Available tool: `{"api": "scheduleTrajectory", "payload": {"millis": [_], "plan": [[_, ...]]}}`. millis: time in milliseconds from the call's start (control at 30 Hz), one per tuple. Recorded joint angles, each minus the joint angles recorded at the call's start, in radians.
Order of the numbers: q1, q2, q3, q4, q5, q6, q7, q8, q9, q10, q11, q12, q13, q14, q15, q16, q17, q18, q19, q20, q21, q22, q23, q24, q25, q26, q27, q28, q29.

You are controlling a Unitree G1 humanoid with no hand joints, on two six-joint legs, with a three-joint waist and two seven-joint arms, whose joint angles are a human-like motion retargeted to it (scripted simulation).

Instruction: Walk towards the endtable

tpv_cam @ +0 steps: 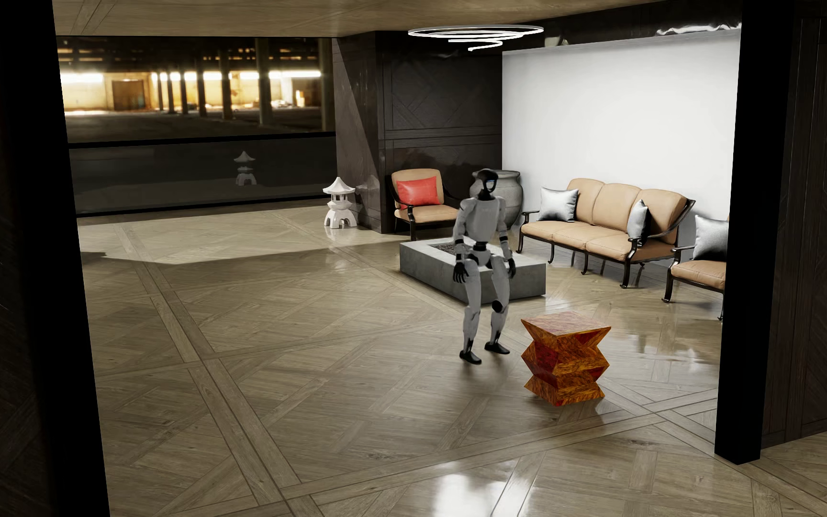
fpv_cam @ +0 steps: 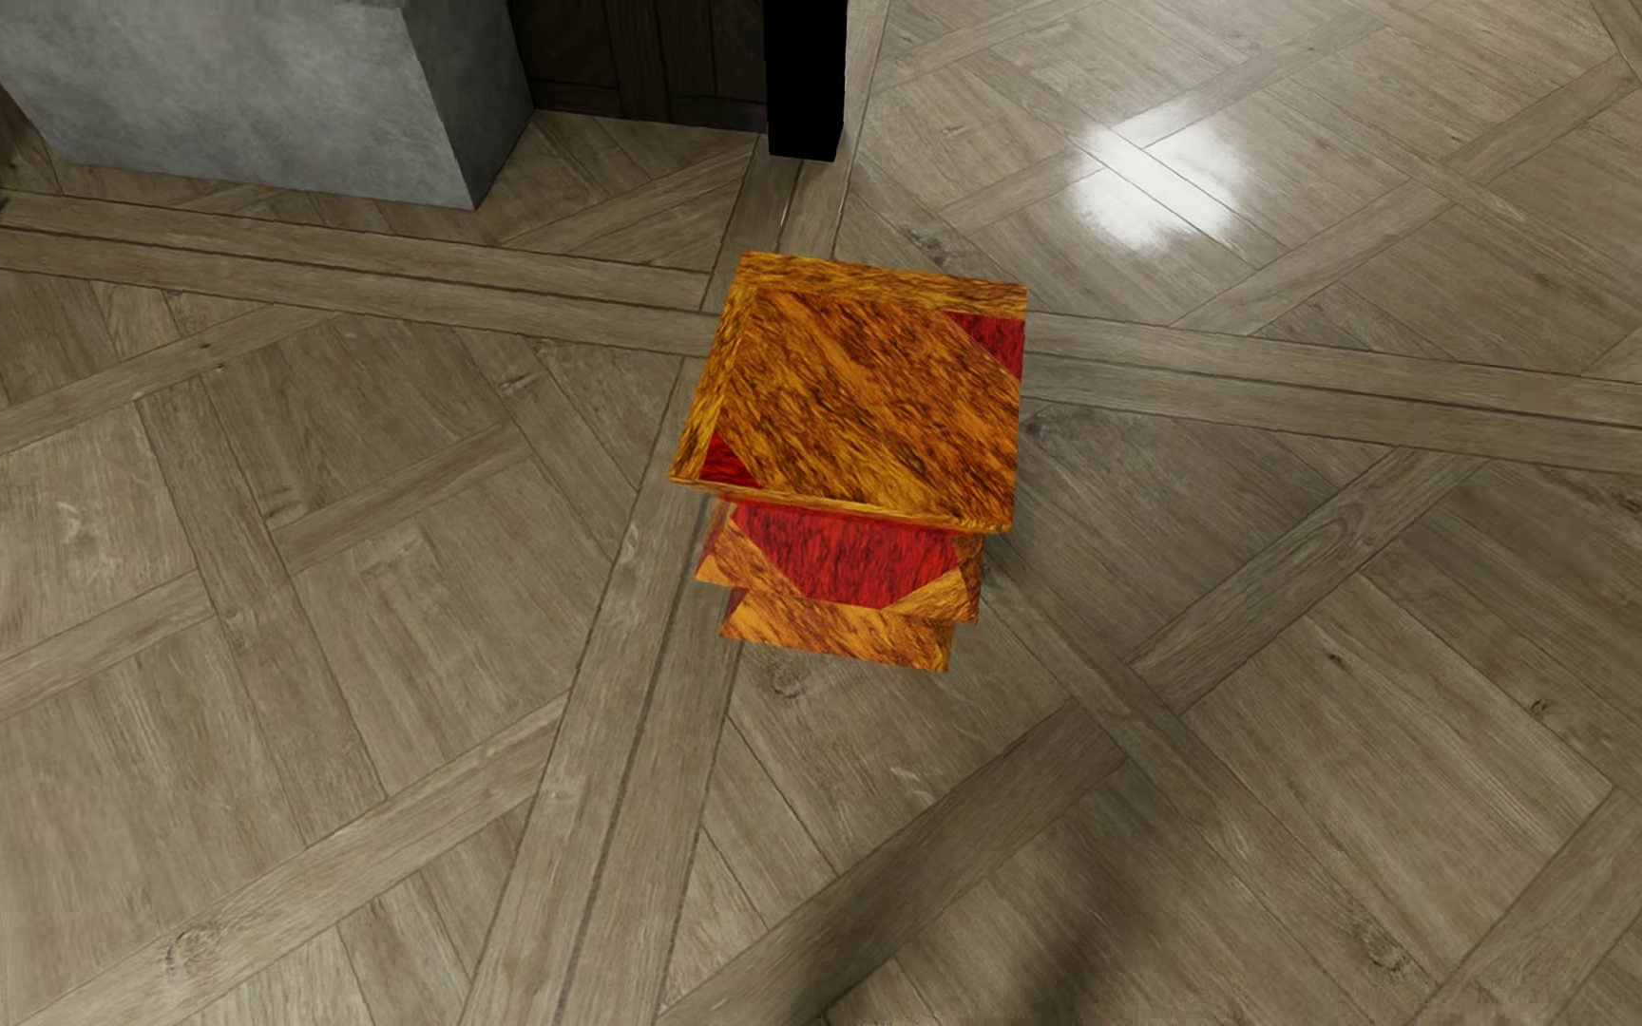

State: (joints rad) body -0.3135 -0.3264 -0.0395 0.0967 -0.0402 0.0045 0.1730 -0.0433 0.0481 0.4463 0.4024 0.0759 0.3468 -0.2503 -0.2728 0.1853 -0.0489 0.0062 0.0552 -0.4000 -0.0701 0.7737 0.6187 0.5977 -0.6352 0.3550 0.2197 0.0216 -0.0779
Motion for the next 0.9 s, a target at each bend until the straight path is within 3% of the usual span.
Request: {"api": "scheduleTrajectory", "payload": {"millis": [167,267,333,400,600,667,733,900], "plan": [[0.044,-0.067,-0.006,0.017,0.027,-0.027,0.184,0.152,-0.005,-0.062,0.017,-0.088,0.024,-0.006,0.02,0.038,0.018,0.027,0.065,-0.013,-0.048,0.022,-0.003,-0.003,0.043,-0.005,0.003,0.002,-0.001],[0.04,-0.109,-0.004,0.049,0.011,-0.039,0.271,0.098,-0.006,-0.046,0.02,-0.158,0.035,-0.018,0.025,0.09,0.026,0.035,0.15,-0.073,-0.07,0.07,-0.006,0.004,0.031,-0.002,-0.007,-0.024,0.001],[0.045,-0.125,0.001,0.063,-0.048,-0.044,0.315,-0.016,-0.008,-0.043,0.06,-0.205,0.039,-0.019,0.03,0.118,0.014,0.038,0.117,-0.121,-0.074,0.102,0.01,0.011,0.008,0.0,-0.009,-0.037,0.017],[0.046,-0.134,0.004,0.068,-0.109,-0.045,0.337,-0.063,-0.008,-0.032,0.135,-0.239,0.044,-0.023,0.012,0.128,-0.004,0.039,0.098,-0.145,-0.081,0.108,0.026,0.008,0.0,0.004,-0.009,-0.023,0.024],[0.05,-0.057,0.02,0.071,-0.189,-0.04,0.327,0.038,-0.012,-0.019,0.162,-0.245,0.056,-0.016,-0.029,0.096,-0.031,0.022,0.092,-0.141,-0.082,0.033,0.032,-0.046,-0.032,-0.04,0.002,0.05,0.049],[0.053,-0.008,0.029,0.077,-0.193,-0.041,0.319,0.043,-0.016,-0.024,0.102,-0.219,0.047,-0.008,0.01,0.089,-0.027,0.01,0.092,-0.149,-0.068,0.004,0.024,-0.049,-0.034,-0.056,-0.009,0.054,0.062],[0.064,0.034,0.039,0.087,-0.199,-0.045,0.318,0.01,-0.021,-0.036,0.034,-0.18,0.031,0.005,0.043,0.077,-0.026,-0.007,0.154,-0.141,-0.049,-0.011,0.013,-0.062,-0.054,-0.056,-0.013,0.063,0.062],[0.063,0.094,0.047,0.174,-0.121,-0.052,0.3,-0.068,-0.023,-0.039,-0.058,-0.073,-0.017,0.057,-0.003,0.02,0.014,-0.069,0.077,-0.057,-0.012,0.068,-0.018,-0.112,-0.042,0.029,-0.037,0.086,0.029]]}}
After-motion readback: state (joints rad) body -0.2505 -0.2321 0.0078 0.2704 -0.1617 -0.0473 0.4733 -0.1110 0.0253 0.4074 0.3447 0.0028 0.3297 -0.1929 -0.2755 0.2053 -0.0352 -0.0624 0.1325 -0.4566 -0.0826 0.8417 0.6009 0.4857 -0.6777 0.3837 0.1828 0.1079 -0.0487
